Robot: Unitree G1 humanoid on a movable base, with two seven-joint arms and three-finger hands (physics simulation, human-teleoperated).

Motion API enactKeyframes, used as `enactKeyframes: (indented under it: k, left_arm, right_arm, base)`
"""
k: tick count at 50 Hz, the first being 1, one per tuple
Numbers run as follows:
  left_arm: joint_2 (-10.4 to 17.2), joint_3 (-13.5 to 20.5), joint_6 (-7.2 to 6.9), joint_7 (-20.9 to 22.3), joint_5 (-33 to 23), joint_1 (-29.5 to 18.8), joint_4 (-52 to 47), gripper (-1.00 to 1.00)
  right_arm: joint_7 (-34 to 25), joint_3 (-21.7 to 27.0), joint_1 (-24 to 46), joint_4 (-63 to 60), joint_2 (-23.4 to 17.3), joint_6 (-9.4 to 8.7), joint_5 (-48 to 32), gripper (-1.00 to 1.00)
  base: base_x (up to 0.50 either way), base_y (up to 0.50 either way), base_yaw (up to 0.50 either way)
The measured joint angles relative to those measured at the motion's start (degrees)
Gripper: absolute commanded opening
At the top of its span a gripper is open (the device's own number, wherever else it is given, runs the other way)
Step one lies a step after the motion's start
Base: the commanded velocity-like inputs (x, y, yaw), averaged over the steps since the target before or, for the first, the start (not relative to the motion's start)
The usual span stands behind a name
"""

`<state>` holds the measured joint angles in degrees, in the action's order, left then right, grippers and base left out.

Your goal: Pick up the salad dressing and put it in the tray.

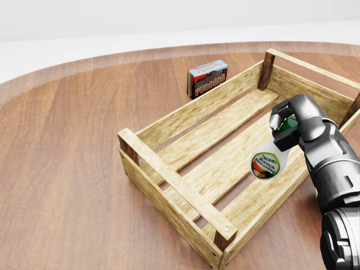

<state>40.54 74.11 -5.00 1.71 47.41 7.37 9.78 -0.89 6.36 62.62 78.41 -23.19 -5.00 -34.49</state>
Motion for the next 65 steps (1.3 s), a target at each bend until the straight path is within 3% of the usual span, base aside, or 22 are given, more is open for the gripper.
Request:
enactKeyframes:
  k: [65]
  left_arm:
    - [-0.2,-0.4,0.0,0.3,-0.3,0.0,0.3,1.0]
  right_arm:
    - [3.0,-0.8,-2.2,0.2,0.8,0.0,-3.8,-1.0]
  base:
    - [0.0,0.0,0.0]
